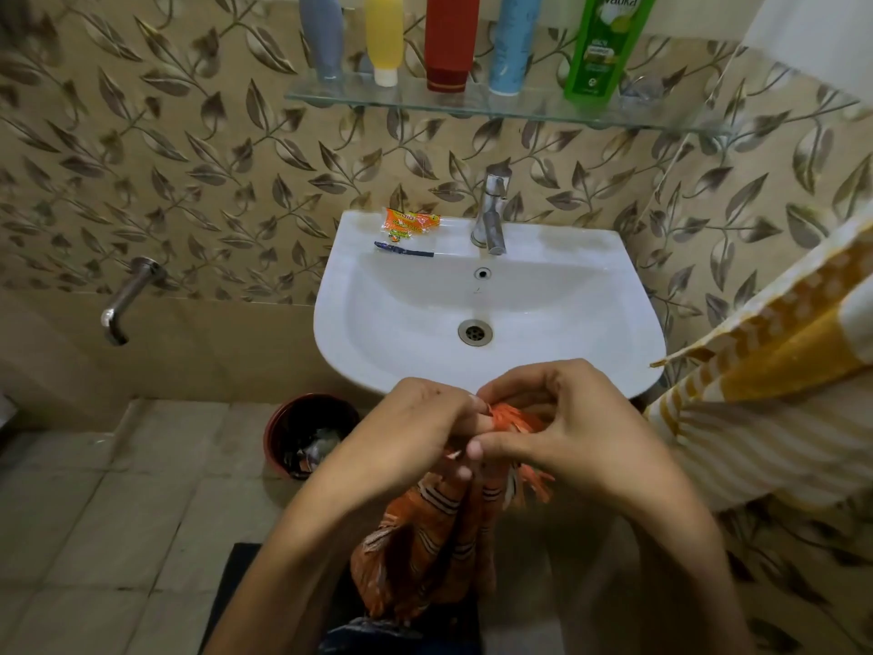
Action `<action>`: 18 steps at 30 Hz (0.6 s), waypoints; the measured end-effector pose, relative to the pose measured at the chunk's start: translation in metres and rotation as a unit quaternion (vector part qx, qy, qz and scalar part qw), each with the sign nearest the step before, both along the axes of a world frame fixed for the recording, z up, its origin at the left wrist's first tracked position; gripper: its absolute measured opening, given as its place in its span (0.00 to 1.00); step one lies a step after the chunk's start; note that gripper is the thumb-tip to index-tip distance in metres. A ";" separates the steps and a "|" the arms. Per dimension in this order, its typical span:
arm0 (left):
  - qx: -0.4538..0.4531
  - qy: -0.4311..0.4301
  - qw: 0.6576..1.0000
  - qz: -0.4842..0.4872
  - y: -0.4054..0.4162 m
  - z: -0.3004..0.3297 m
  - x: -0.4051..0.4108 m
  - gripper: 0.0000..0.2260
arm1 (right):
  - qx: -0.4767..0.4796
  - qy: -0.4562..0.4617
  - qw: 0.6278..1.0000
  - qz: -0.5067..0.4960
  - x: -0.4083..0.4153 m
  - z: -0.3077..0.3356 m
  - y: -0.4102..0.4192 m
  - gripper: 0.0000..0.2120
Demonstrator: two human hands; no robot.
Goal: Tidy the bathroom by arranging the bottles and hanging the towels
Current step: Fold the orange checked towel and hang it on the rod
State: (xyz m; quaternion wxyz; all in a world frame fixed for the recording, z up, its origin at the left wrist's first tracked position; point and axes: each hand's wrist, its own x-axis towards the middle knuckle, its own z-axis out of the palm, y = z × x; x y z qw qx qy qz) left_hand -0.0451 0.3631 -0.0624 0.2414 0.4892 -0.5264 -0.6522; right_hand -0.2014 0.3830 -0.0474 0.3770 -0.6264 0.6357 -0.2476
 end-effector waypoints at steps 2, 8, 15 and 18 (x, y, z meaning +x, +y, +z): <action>-0.025 -0.030 0.999 -0.030 0.000 0.002 0.001 0.15 | 0.004 -0.015 1.000 0.003 -0.005 -0.001 -0.001 0.11; -0.091 -0.014 0.986 -0.137 -0.006 -0.003 0.011 0.12 | 0.003 -0.072 0.997 0.038 -0.025 -0.003 0.002 0.09; -0.166 0.087 0.955 -0.228 -0.017 -0.022 0.000 0.05 | -0.041 -0.182 0.977 0.103 -0.037 0.004 0.011 0.13; -0.132 0.178 0.944 -0.245 -0.012 -0.024 -0.015 0.03 | -0.060 -0.252 0.960 0.106 -0.044 0.009 0.017 0.05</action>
